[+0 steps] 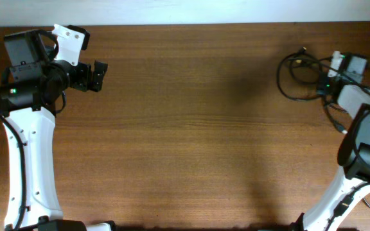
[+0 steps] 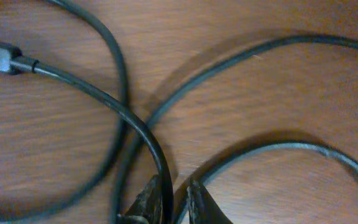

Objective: Untangle cables

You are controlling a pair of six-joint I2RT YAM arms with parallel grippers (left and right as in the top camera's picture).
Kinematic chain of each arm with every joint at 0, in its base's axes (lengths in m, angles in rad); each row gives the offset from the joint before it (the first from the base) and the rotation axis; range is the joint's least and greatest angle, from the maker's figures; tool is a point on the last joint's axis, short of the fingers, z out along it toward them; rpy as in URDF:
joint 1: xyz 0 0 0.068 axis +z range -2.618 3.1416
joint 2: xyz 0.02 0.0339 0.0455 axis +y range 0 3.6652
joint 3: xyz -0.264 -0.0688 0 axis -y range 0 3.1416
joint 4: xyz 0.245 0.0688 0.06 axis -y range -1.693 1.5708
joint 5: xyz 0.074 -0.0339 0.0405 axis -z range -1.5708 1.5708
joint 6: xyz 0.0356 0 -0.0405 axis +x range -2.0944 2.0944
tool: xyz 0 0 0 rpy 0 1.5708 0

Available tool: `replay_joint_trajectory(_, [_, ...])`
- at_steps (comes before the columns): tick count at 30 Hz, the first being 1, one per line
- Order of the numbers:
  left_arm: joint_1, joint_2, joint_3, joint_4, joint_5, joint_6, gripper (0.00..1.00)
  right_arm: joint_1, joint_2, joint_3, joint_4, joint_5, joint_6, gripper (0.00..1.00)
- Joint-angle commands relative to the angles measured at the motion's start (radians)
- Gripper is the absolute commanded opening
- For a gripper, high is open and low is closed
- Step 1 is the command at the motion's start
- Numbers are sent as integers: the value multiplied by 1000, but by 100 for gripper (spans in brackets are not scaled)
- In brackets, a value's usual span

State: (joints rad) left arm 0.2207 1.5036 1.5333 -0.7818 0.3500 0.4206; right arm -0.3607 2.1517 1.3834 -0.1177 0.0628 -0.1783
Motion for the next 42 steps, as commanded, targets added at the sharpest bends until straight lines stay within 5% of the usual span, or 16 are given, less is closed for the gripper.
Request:
replay_joint_trajectory(1, [-2,-4,1,2,-3,12,99,-30,9,-2,-24,-62,-1,14])
replay_joint_trajectory(6, [-2,-4,1,2,-3,12,99,-32,-69,161,-244,-219,3,44])
replay_joint_trajectory(9, [-2,-4,1,2,-3,12,99,-31,-148,317,-470,-235,3,50])
replay_joint_trajectory(12, [-2,-4,1,2,-3,12,99,-31,-228,484,-741,-237,10,77])
replay_joint_trajectory(17, [-2,-4,1,2,-3,12,99,-31,-376,591,-1010,-315,195,79])
replay_joint_trajectory(19, [-2,-4,1,2,-3,12,99,-31,-446,591,-1122,-401,195,92])
replay_joint_trajectory(24, [-2,-4,1,2,-3,12,99,-32,-471,590,-1297,-426,195,93])
replay_joint_trajectory(42, [-2,-4,1,2,-3,12,99,-32,-471,590,-1311,-425,195,99])
